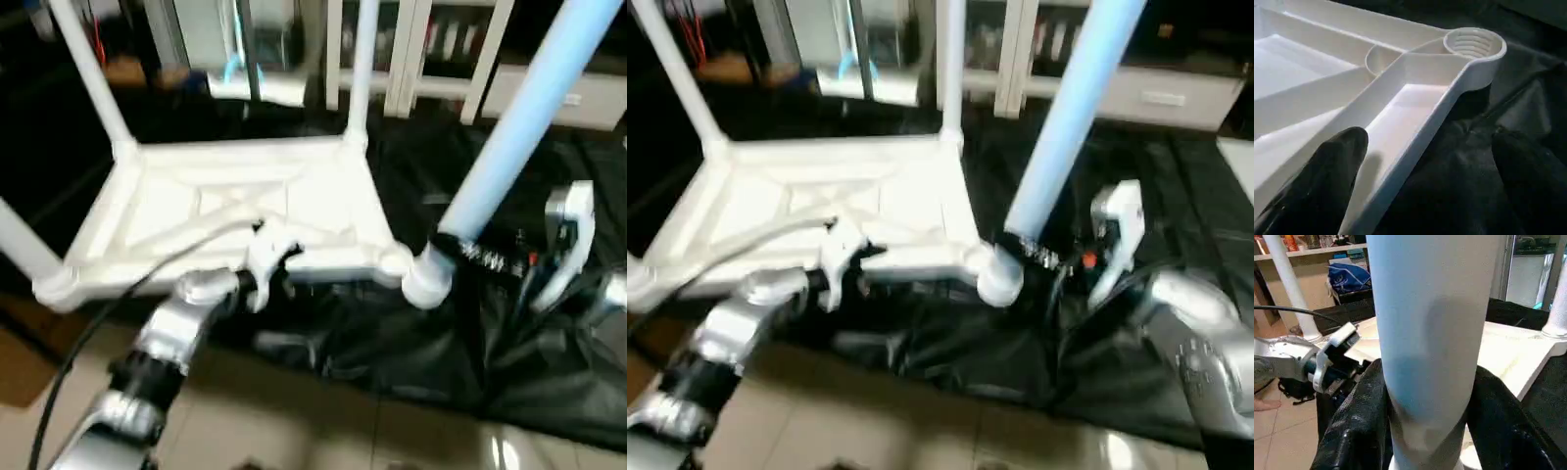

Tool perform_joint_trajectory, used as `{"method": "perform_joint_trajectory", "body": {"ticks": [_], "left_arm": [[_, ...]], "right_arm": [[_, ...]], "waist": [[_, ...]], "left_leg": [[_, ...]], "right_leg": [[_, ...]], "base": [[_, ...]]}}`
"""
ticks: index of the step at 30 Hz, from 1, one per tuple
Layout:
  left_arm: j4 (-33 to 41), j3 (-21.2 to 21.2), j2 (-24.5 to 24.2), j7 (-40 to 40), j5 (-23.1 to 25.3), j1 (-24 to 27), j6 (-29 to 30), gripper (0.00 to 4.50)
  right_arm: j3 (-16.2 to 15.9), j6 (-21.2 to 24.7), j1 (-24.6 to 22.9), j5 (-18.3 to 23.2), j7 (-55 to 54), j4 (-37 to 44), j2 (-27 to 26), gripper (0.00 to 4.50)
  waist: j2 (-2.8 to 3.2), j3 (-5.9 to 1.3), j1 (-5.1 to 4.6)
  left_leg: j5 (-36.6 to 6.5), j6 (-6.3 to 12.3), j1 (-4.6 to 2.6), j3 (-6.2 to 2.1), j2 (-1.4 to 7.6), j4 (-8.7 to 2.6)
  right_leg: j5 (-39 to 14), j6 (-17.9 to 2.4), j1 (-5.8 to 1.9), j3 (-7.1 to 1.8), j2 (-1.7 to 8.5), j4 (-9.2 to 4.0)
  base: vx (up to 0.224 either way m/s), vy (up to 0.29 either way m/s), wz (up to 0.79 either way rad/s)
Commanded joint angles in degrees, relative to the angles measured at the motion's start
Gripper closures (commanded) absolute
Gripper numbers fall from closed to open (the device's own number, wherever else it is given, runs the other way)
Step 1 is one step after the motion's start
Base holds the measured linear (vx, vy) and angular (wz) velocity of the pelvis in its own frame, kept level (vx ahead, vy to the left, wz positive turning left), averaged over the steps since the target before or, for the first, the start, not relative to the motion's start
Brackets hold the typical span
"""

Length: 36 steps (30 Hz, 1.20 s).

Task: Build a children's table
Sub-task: Insert table leg to table base

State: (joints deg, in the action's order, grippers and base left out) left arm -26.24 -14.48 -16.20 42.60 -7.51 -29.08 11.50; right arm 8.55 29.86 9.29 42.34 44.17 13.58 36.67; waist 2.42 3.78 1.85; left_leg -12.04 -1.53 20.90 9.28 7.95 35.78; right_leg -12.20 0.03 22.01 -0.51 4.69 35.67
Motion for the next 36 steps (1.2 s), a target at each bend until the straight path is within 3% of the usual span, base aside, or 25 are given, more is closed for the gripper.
{"method": "perform_joint_trajectory", "body": {"ticks": [1,4,6,7,10,14,16,18,20,21,22,26,28,30,33,36], "left_arm": [[0.92,2.2,1.57,-2.56,-0.94,-1.27,-2.17,0.01],[1.07,3.57,2.78,-3.94,-1.56,-1.27,-2.78,0.01],[0.1,4.0,3.44,-3.73,-1.84,-1.84,-3.6,0.01],[-1.39,3.61,3.59,-3.41,-1.17,-2.69,-4.48,0.01],[-6.36,-0.07,2.82,0.23,2.29,-5.58,-7.01,0.01],[-11.04,-2.25,2.63,6.72,3.0,-8.95,-6.71,0.01],[-12.24,-2.61,2.39,9.6,2.8,-10.2,-6.37,0.01],[-13.52,-2.84,2.14,12.7,2.35,-11.52,-5.95,0.01],[-14.28,-3.11,2.0,14.55,2.28,-12.24,-6.0,0.01],[-14.99,-3.25,2.02,15.18,2.53,-12.71,-6.26,0.01],[-15.7,-3.33,2.07,15.2,2.88,-13.11,-6.63,0.01],[-21.08,-4.97,2.06,14.88,6.31,-14.72,-8.93,0.18],[-22.13,-4.84,2.22,15.3,6.49,-15.1,-8.28,0.18],[-23.44,-4.62,2.5,15.15,6.97,-15.87,-8.21,0.48],[-25.2,-4.12,2.97,13.16,7.48,-16.88,-8.88,0.6],[-28.02,-2.98,4.05,11.43,7.32,-18.43,-10.64,0.99]], "right_arm": [[1.97,0.07,0.63,0.07,-1.32,1.54,-0.15,2.66],[2.27,-0.16,0.47,-0.18,-2.31,1.54,-0.48,2.66],[2.36,-0.56,0.34,-0.85,-2.62,1.29,-0.72,2.66],[2.3,-0.7,0.35,-1.17,-2.45,0.99,-0.69,2.66],[1.68,-0.69,1.07,-2.01,-1.93,-0.2,-0.29,2.66],[1.55,-0.01,2.44,-1.63,-2.03,-0.56,0.16,2.66],[1.59,0.25,2.54,-1.61,-1.96,-0.35,0.33,2.66],[1.63,0.46,2.5,-1.86,-1.68,-0.13,0.48,2.66],[1.73,0.56,2.39,-2.04,-1.45,0.02,0.57,2.66],[1.88,0.71,2.23,-2.05,-1.27,0.19,0.71,2.66],[1.96,0.83,2.15,-2.05,-1.15,0.28,0.87,2.66],[2.22,0.99,2.08,-2.15,-0.95,0.48,1.41,2.66],[2.46,1.04,2.08,-2.13,-0.91,0.48,1.64,2.66],[2.75,1.05,1.99,-2.16,-0.75,0.41,1.93,2.66],[2.81,1.09,2.02,-2.21,-0.65,0.4,1.95,2.66],[2.66,1.21,2.06,-2.29,-0.57,0.45,1.86,2.66]], "waist": [[-0.62,-3.2,-0.64],[-0.83,-3.36,-0.73],[-1.26,-3.48,-0.71],[-1.52,-3.52,-0.73],[-1.47,-3.88,-0.61],[-1.67,-4.48,-0.47],[-1.56,-5.15,-0.18],[-1.64,-5.51,0.35],[-1.53,-5.26,0.55],[-0.8,-5.06,0.67],[-0.93,-5.02,0.58],[-0.47,-4.57,0.48],[-0.66,-4.47,0.31],[-0.6,-4.47,0.26],[-0.69,-4.45,0.14],[-0.88,-4.44,0.29]], "left_leg": [[-21.33,0.44,-1.2,-1.66,4.05,-5.79],[-19.46,0.39,-0.45,-1.56,4.03,-6.13],[-17.99,1.25,-0.38,-1.12,3.91,-5.97],[-17.2,1.59,-0.31,-1.04,3.94,-5.93],[-13.35,3.61,-0.47,-0.74,3.93,-5.53],[-5.39,6.29,-0.07,-0.46,3.86,-4.7],[0.08,8.4,0.02,-0.38,3.87,-3.98],[6.42,12.03,0.41,-0.18,3.68,-3.07],[4.91,12.88,0.54,-0.21,3.9,-3.18],[2.98,12.61,0.39,-0.29,4.12,-3.31],[2.14,12.4,0.24,-0.2,4.26,-3.39],[-2.73,9.57,0.08,-0.18,4.56,-3.91],[-4.86,7.95,0.0,-0.17,4.67,-4.18],[-6.34,6.69,0.05,-0.12,4.62,-4.37],[-7.44,6.2,0.0,0.03,4.57,-4.4],[-7.87,6.1,0.04,0.16,4.58,-4.45]], "right_leg": [[-19.95,-10.99,-0.98,-0.78,2.58,-5.69],[-17.37,-9.89,-1.33,-0.77,2.81,-5.79],[-15.54,-9.86,-1.27,-0.81,2.94,-5.85],[-14.84,-9.91,-1.33,-0.83,3.04,-5.85],[-10.75,-10.25,-1.18,-0.94,2.96,-5.75],[-0.86,-13.54,-1.9,-0.82,3.28,-4.51],[7.02,-15.02,-2.09,-0.71,3.3,-3.51],[15.78,-16.79,-1.88,-0.47,3.2,-2.49],[13.7,-17.66,-1.88,-0.25,3.57,-2.61],[10.36,-18.02,-1.72,-0.14,3.69,-2.87],[9.09,-18.09,-1.63,-0.07,3.55,-3.07],[3.16,-17.77,-1.65,0.14,3.49,-3.65],[1.49,-17.57,-1.77,0.16,3.52,-3.82],[0.01,-17.21,-1.86,0.17,3.65,-4.03],[-0.63,-16.92,-1.72,0.17,3.61,-4.17],[-1.45,-16.53,-1.73,0.21,3.75,-4.37]], "base": [[0.0,0.0,0.0],[0.0,0.0,0.0],[0.0,0.0,0.0],[0.0,0.0,0.0],[0.0,0.0,0.0],[0.041,-0.006,0.01],[0.0,0.0,0.0],[0.0,0.0,0.0],[0.0,0.0,0.0],[0.0,0.0,0.0],[0.0,0.0,0.0],[0.0,0.0,0.0],[0.0,0.0,0.0],[0.0,0.0,0.0],[0.0,0.0,0.0],[0.0,0.0,0.0]]}}
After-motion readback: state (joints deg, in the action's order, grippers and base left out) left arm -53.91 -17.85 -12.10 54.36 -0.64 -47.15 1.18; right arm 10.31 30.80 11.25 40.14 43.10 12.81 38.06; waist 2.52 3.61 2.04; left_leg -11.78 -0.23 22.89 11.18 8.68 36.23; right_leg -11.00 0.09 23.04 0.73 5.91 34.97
